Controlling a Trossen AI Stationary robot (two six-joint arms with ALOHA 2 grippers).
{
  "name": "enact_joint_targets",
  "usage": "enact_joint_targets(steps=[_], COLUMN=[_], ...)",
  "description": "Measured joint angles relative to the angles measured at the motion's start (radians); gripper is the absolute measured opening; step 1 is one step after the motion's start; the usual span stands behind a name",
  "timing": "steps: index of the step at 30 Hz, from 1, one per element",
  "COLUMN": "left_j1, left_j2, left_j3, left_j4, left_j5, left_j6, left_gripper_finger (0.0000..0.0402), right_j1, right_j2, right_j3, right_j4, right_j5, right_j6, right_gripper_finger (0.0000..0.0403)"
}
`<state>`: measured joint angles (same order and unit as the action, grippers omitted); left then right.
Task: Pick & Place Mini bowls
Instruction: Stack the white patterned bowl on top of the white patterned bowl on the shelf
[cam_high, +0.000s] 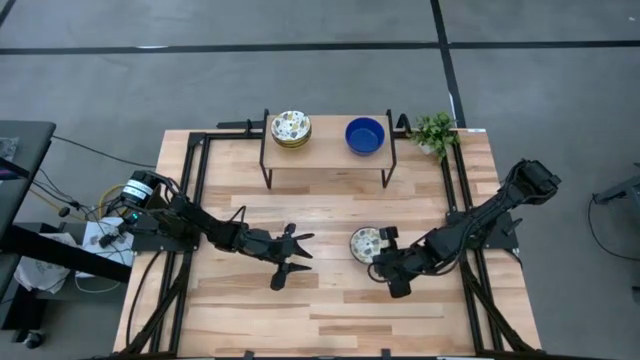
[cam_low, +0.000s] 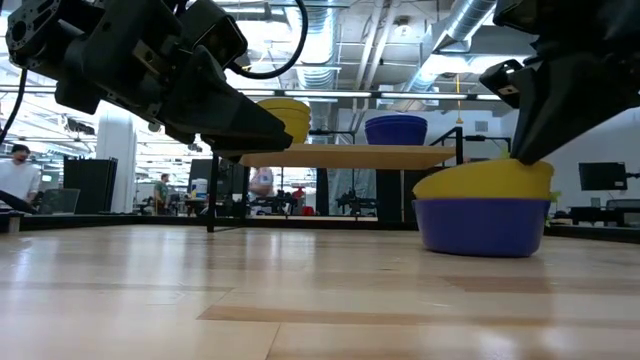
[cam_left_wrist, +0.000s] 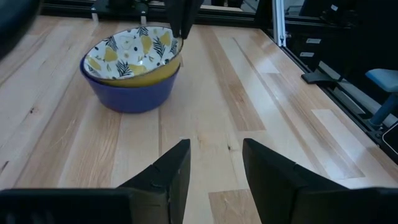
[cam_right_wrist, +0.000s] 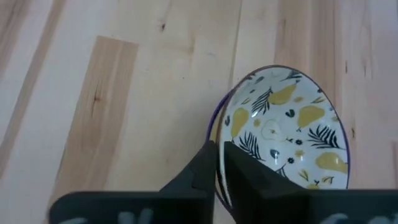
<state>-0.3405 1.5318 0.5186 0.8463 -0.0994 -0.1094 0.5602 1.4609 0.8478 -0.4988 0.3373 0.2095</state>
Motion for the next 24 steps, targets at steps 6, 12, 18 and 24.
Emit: enact_joint_targets(steps=[6,12,18,24], left_j1=[0.000,0.000,0.000,0.000], left_j2=[0.000,0.000,0.000,0.000], left_j3=[0.000,0.000,0.000,0.000], left_j4=[0.000,0.000,0.000,0.000], left_j5=[0.000,0.000,0.000,0.000], left_j6=[0.000,0.000,0.000,0.000], left_gripper_finger=[0.0145,0.0145,0.0145,0.0145], right_j1=[0.000,-0.001,-0.019,-0.059], right_j2=[0.000,0.000,0.000,0.000], right_j3=[0.000,0.000,0.000,0.000], right_j4=[-0.001,-0.020,-0.048,-0.047], right_j5=[0.012,0.029,0.019,-0.034], right_j6=[0.001,-0.004,-0.006,-0.009], right_gripper_finger=[0.0089,0.0145,0.0166,0.0152])
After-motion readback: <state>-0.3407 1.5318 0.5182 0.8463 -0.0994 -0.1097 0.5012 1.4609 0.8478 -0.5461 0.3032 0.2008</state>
